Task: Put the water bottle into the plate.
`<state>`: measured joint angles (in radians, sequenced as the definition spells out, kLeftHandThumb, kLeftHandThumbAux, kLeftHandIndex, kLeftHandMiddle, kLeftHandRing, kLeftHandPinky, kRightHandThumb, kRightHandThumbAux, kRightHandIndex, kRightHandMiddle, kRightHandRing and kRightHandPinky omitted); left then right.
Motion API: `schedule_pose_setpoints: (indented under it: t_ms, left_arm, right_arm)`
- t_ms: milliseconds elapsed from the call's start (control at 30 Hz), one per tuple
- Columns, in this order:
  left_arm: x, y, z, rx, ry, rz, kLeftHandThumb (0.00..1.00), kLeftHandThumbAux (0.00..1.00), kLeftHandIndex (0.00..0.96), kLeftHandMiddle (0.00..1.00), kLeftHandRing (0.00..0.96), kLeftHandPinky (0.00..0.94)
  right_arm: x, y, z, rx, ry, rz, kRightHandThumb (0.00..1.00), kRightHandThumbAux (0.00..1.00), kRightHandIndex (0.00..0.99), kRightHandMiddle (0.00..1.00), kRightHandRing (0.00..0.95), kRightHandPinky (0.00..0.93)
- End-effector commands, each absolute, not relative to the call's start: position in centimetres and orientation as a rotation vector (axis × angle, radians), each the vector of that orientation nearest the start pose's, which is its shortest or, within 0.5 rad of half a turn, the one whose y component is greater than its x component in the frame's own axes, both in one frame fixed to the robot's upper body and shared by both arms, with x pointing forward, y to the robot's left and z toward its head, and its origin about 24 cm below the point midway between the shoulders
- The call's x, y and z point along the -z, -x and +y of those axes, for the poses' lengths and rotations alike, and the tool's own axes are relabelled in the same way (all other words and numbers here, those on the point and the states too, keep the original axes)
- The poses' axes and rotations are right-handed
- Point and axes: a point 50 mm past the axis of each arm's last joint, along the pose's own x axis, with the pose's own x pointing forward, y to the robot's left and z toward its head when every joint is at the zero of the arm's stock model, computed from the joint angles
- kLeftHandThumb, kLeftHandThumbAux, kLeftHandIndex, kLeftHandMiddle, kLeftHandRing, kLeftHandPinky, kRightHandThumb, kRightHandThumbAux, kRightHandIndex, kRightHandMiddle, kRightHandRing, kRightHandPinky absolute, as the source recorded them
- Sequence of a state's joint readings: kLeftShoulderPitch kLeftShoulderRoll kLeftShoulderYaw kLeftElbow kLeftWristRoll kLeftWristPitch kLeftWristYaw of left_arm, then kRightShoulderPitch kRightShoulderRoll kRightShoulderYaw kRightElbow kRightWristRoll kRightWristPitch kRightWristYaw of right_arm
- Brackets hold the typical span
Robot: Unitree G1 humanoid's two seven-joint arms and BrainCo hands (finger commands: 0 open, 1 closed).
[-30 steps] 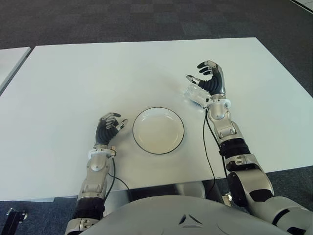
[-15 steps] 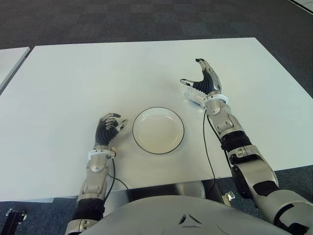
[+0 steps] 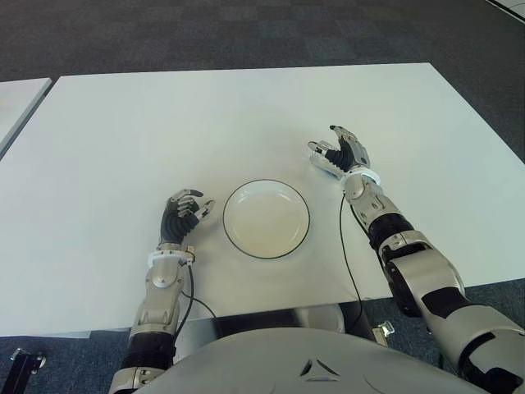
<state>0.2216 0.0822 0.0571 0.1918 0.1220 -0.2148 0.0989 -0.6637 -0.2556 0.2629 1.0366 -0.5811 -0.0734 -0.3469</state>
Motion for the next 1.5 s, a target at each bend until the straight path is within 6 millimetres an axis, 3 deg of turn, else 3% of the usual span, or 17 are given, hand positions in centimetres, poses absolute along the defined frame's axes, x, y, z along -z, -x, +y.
schedule_pose_setpoints:
  t_ms: [33,567,767,1300,1500]
  left_arm:
    - [4.2,-18.0,19.6,-0.157,-0.208,0.288,0.712,0.712,0.439,0.73,0.705,0.684]
    - [4.1,-18.0,19.7,-0.156,-0.209,0.293,0.711,0.712,0.438,0.729,0.707,0.698]
    - [4.0,-18.0,19.8,-0.162,-0.226,0.287,0.711,0.712,0.438,0.729,0.705,0.683]
    - [4.1,-18.0,20.1,-0.169,-0.232,0.279,0.709,0.713,0.439,0.744,0.727,0.723]
    - [4.3,-18.0,20.1,-0.172,-0.215,0.287,0.71,0.712,0.439,0.74,0.719,0.693]
  right_arm:
    - [-1.5,-35.3,-17.4,0.019,1.062,0.193,0.53,0.215,0.0,0.0,0.0,0.0]
    - [2.0,-33.4,-19.1,-0.007,1.072,0.46,0.592,0.243,0.0,0.0,0.0,0.0]
    - [3.1,-32.4,-19.8,0.013,1.062,0.529,0.563,0.268,0.0,0.0,0.0,0.0]
    - [4.3,-31.2,-20.4,0.076,1.054,0.65,0.415,0.481,0.0,0.0,0.0,0.0]
    - [4.5,-30.9,-20.6,0.091,1.068,0.68,0.387,0.526,0.0,0.0,0.0,0.0]
